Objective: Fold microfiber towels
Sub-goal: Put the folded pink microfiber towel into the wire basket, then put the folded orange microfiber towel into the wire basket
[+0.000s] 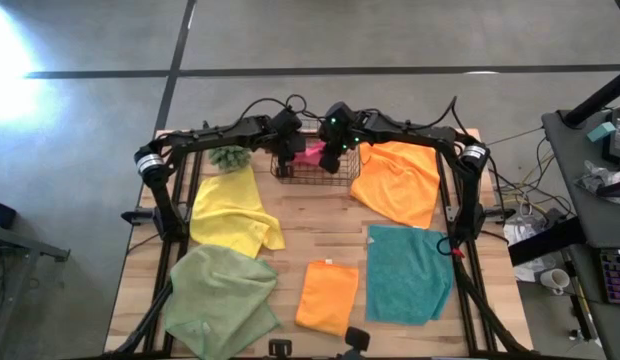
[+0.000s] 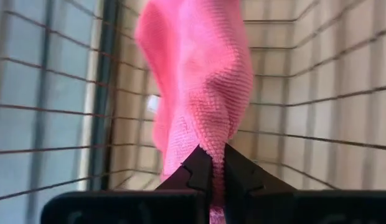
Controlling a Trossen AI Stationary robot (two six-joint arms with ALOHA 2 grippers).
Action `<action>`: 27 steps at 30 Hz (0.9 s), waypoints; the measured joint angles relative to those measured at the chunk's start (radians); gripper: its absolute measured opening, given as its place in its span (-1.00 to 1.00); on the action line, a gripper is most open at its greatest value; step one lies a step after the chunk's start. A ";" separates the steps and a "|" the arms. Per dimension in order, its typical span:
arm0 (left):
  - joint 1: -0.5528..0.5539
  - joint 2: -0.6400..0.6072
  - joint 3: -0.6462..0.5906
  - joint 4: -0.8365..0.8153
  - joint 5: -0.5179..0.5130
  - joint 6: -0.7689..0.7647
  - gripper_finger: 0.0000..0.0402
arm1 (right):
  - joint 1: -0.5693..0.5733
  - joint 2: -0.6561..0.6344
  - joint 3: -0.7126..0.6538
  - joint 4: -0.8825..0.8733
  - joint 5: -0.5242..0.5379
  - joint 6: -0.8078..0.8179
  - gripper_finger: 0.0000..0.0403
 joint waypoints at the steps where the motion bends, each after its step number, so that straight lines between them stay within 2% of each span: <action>1: 0.000 0.000 0.000 -0.004 0.020 0.000 -0.97 | 0.001 0.000 0.000 -0.001 -0.006 0.013 -0.91; 5: -0.001 0.000 0.000 -0.006 0.035 -0.004 -0.80 | 0.001 -0.001 0.000 -0.027 -0.081 0.037 -0.76; 10: 0.000 -0.005 0.000 -0.022 0.035 -0.060 -0.50 | 0.001 -0.010 0.000 -0.046 -0.098 0.078 -0.48; 16: 0.000 -0.034 0.074 -0.151 0.041 -0.052 -0.26 | 0.001 -0.061 0.045 -0.105 -0.131 0.050 -0.25; 21: -0.007 -0.093 0.109 -0.182 0.044 -0.086 -0.22 | 0.003 -0.103 0.095 -0.279 -0.132 0.014 -0.21; 27: -0.052 -0.193 0.055 -0.227 0.059 -0.218 -0.22 | 0.044 -0.155 0.086 -0.498 -0.144 0.013 -0.28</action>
